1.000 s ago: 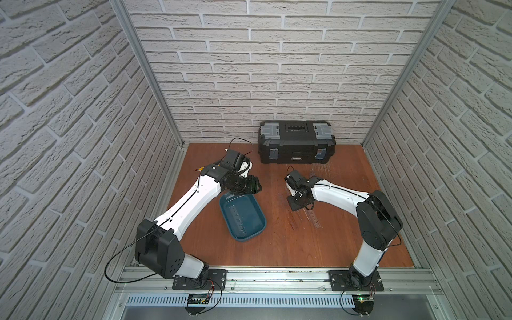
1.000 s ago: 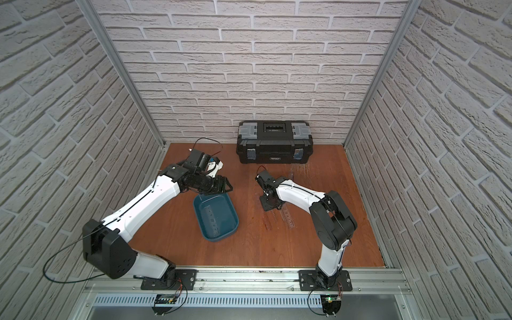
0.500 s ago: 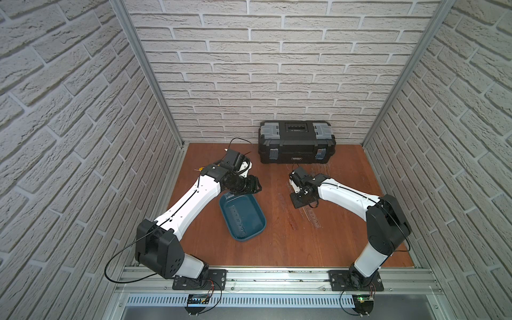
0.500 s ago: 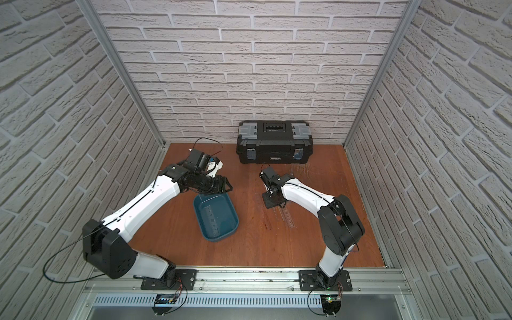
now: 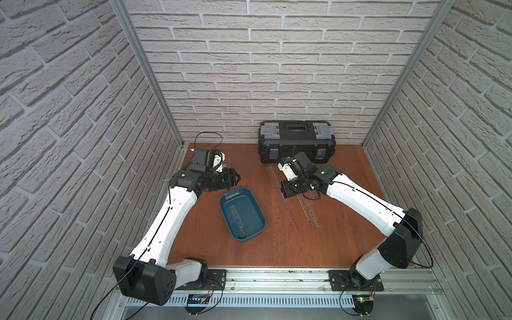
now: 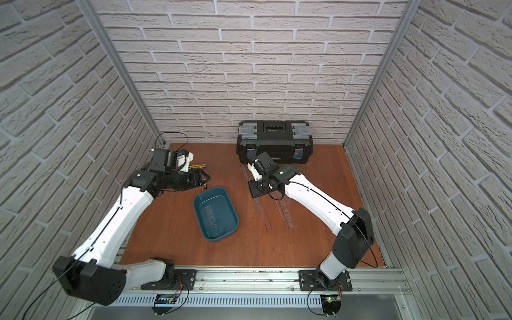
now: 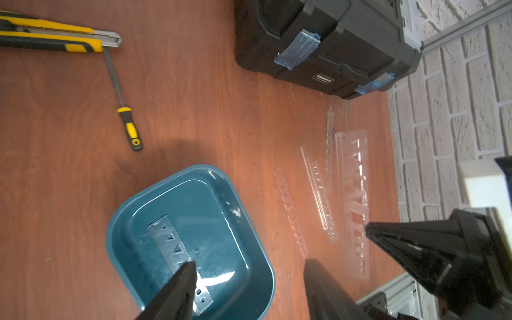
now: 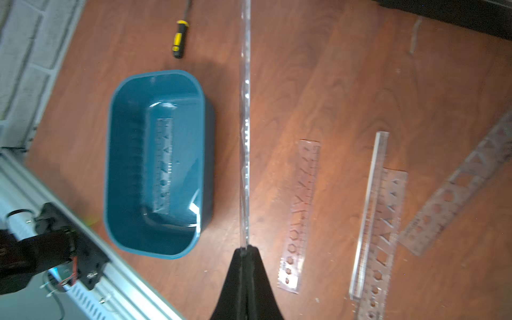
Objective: Put the scattered rulers into the storage box
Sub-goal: Place the ruler in the storage box.
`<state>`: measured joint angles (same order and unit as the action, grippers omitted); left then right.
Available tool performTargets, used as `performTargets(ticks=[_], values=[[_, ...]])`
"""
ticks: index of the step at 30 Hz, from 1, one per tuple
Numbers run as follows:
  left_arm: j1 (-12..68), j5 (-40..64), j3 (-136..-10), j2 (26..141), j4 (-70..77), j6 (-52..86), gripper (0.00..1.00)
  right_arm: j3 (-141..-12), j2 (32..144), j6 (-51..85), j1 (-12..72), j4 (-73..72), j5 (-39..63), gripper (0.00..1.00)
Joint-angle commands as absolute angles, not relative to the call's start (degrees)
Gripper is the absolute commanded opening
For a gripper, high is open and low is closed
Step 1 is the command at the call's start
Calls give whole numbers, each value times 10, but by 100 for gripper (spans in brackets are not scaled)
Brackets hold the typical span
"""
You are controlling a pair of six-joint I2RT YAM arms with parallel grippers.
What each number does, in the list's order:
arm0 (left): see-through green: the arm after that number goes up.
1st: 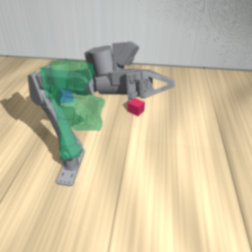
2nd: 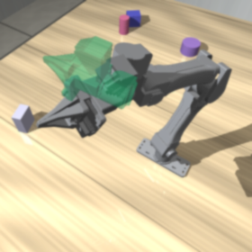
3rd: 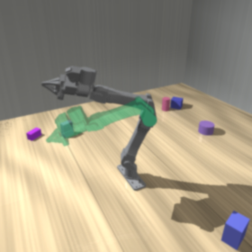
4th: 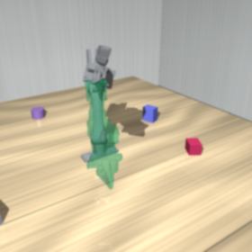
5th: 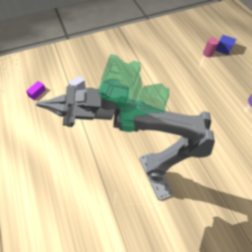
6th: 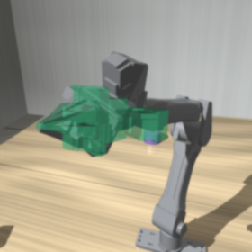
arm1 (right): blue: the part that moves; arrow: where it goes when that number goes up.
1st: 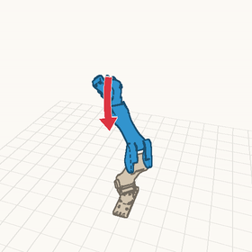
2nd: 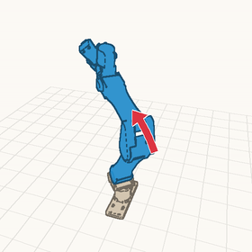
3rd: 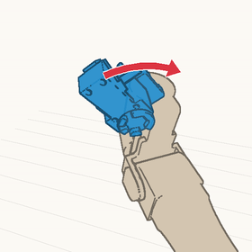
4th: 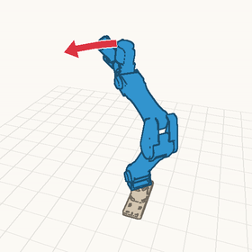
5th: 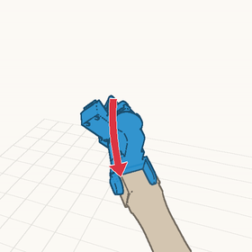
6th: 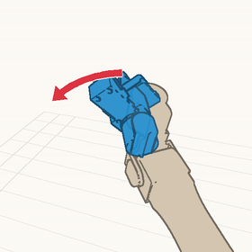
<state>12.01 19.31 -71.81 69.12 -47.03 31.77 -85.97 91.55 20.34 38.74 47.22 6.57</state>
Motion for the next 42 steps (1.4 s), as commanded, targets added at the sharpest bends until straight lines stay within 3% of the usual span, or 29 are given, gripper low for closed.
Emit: performTargets(ticks=[1, 9, 20, 25, 28, 35, 42], values=[[92, 193, -694, 659, -485, 319, 67, -882, 940, 250, 426, 442, 123, 3], [72, 205, -671, 631, -493, 319, 68, -923, 1029, 296, 502, 385, 135, 3], [72, 225, -645, 629, -474, 326, 67, -932, 1103, 310, 522, 360, 137, 3], [72, 228, -645, 632, -472, 325, 67, -945, 1099, 298, 523, 378, 115, 38], [72, 229, -647, 635, -471, 324, 67, -951, 1079, 286, 522, 390, 96, 47], [74, 229, -653, 651, -469, 321, 67, -927, 1013, 253, 507, 424, 34, 48], [130, 204, -687, 691, -475, 315, 67, -863, 956, 222, 434, 459, -21, 42]])
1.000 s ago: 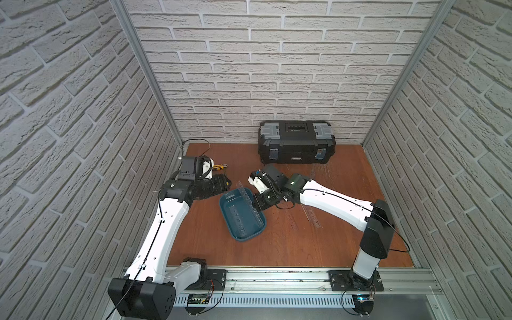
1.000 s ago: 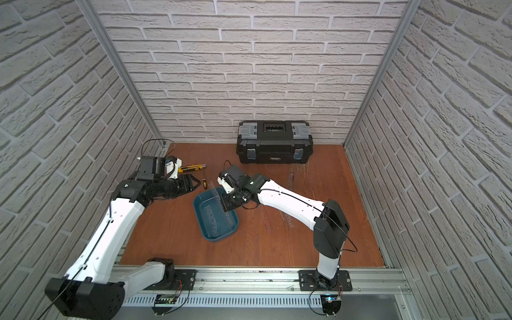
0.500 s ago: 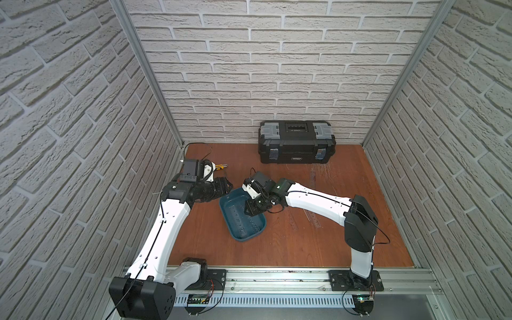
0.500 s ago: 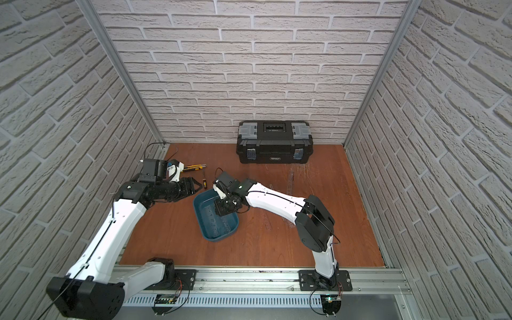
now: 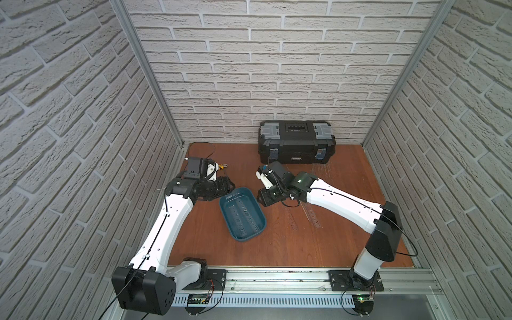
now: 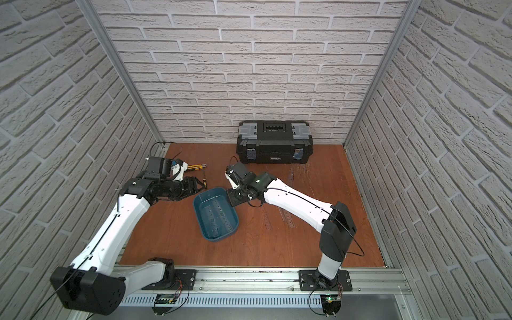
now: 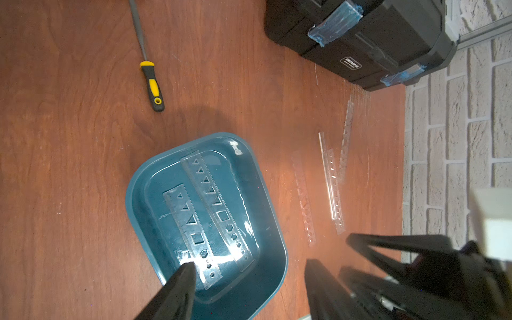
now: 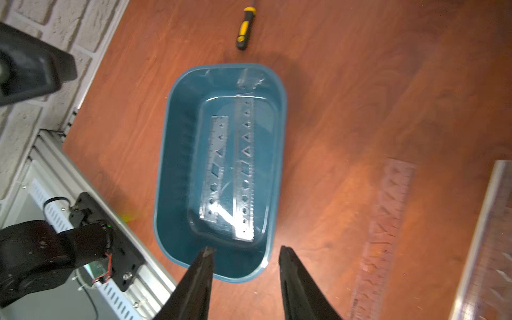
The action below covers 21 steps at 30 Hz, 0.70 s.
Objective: Put the scattered rulers into the storage box
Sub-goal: Place the ruler in the storage box, then pick up the ruler from the center of the board.
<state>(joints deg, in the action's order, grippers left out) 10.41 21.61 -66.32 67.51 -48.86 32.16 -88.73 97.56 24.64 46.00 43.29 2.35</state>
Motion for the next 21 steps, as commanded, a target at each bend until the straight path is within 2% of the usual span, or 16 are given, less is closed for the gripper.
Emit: performTargets(ticks=[1, 8, 15, 21], values=[[141, 200, -691, 699, -473, 316, 67, -858, 954, 215, 422, 468, -30, 42], [218, 184, -720, 769, -447, 329, 66, -804, 946, 188, 358, 485, -49, 38], [283, 181, -799, 896, -464, 304, 65, -728, 933, 204, 350, 455, -43, 45], [306, 174, -905, 1010, -501, 267, 64, -661, 920, 223, 340, 432, -61, 48]])
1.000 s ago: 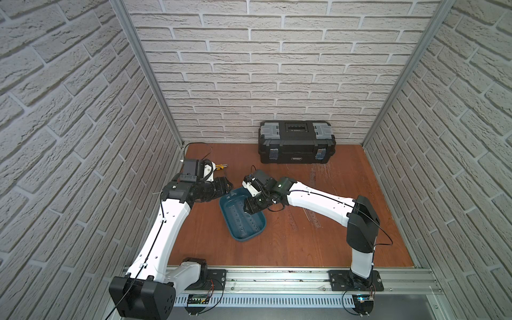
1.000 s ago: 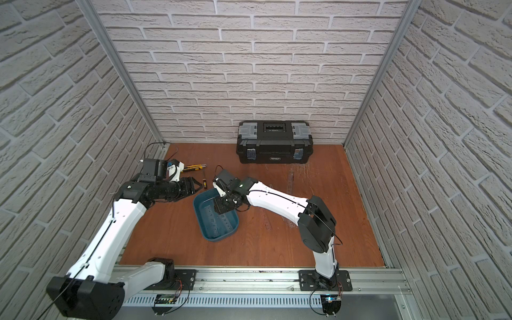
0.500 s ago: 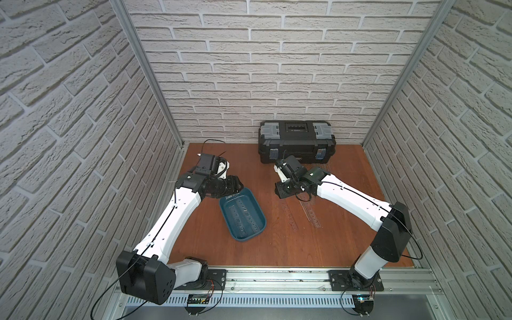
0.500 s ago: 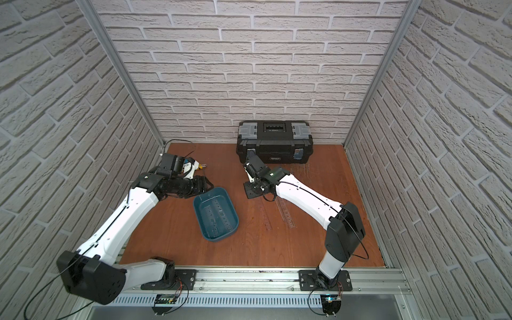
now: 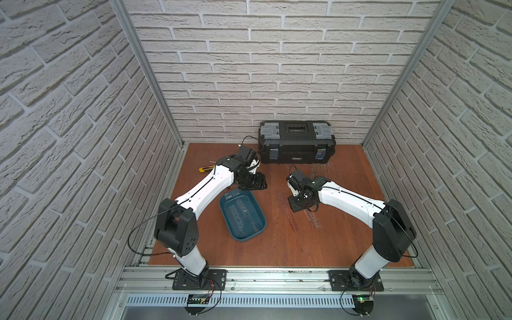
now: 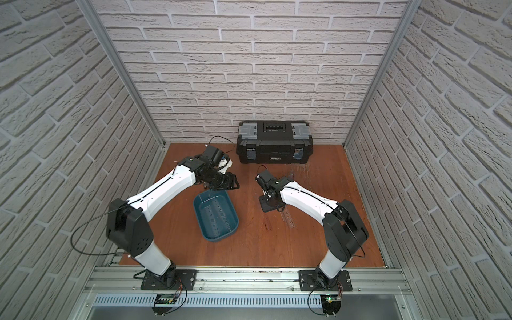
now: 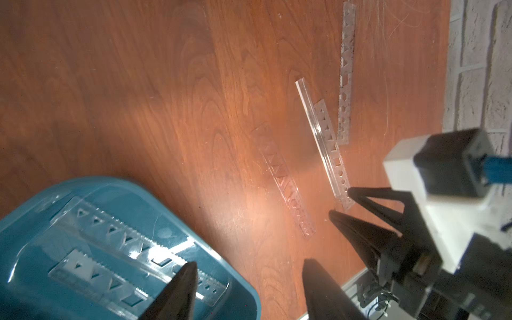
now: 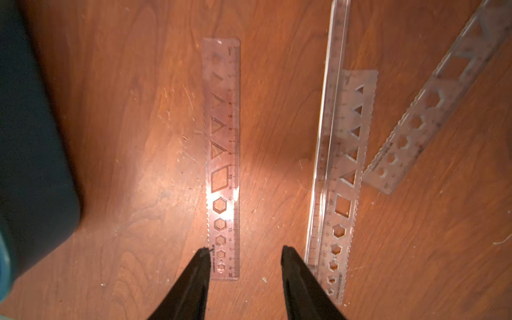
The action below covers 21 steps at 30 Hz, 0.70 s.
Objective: Put the scattered rulers into the storage box
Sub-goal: Pick up the ruler from the center of the board.
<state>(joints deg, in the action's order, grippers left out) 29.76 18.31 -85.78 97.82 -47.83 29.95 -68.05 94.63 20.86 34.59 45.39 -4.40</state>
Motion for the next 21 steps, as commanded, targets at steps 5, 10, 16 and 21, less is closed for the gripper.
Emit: performTargets(ticks=[5, 10, 16, 21], values=[[313, 183, -963, 1077, -507, 257, 63, -654, 933, 220, 319, 431, -90, 46], [313, 196, -976, 1100, -489, 269, 63, -677, 969, 203, 300, 433, -100, 37], [311, 205, -976, 1110, -476, 276, 63, -709, 1009, 181, 284, 440, -102, 32], [310, 208, -963, 1103, -470, 277, 62, -727, 1038, 167, 274, 441, -100, 32]])
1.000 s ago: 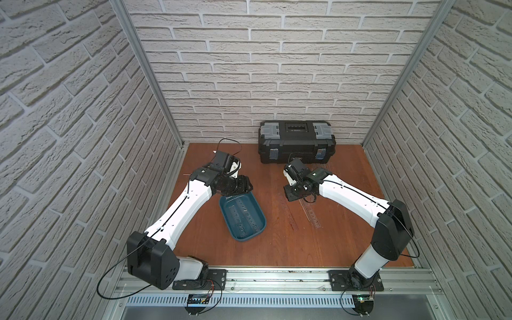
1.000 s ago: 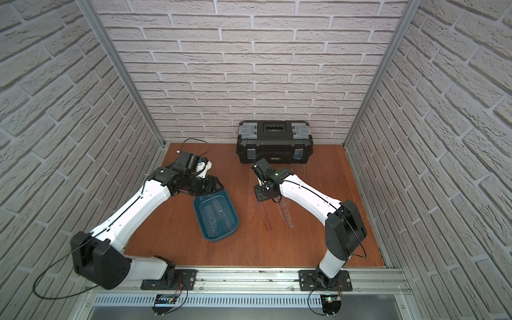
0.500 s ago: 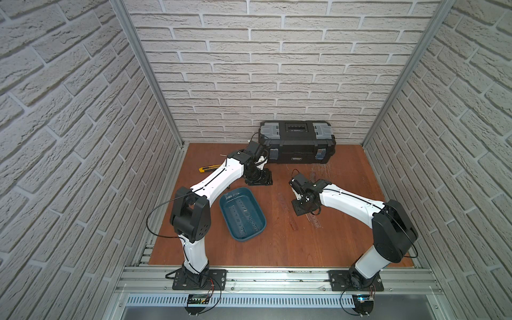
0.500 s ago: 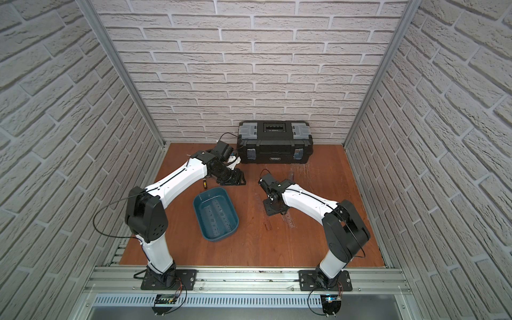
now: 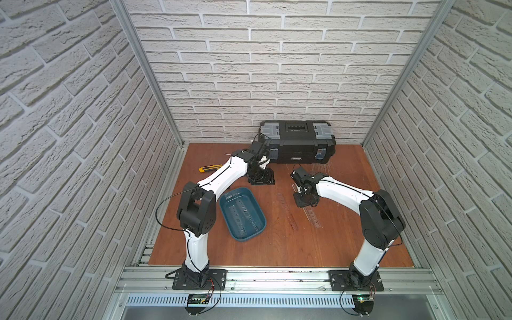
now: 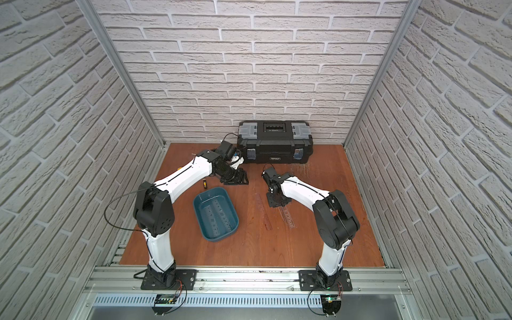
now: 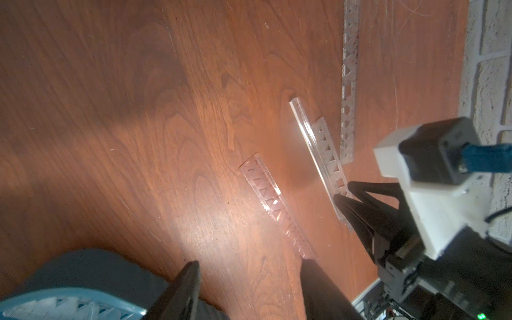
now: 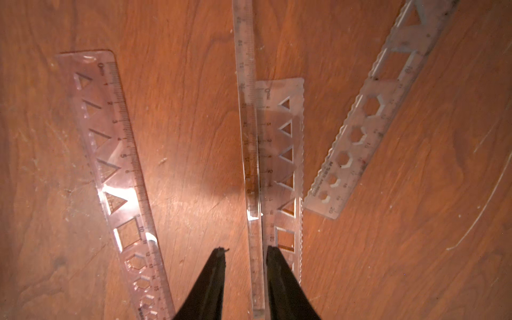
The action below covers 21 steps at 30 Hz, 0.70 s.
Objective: Put the scattered rulers into the storage box
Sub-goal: Pick up the ruler from the center of the board.
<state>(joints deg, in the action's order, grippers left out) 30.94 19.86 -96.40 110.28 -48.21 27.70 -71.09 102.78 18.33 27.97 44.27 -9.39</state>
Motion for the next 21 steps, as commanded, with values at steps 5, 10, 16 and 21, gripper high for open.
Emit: performTargets(ticks=[5, 10, 16, 21], values=[[307, 212, -947, 1091, -462, 281, 62, -738, 1055, 162, 271, 441, -93, 32], [306, 212, -940, 1085, -461, 283, 62, -743, 1074, 160, 268, 437, -89, 31], [306, 213, -933, 1080, -460, 282, 62, -749, 1091, 161, 265, 432, -85, 31], [305, 213, -926, 1076, -459, 282, 62, -751, 1100, 160, 263, 430, -80, 29]])
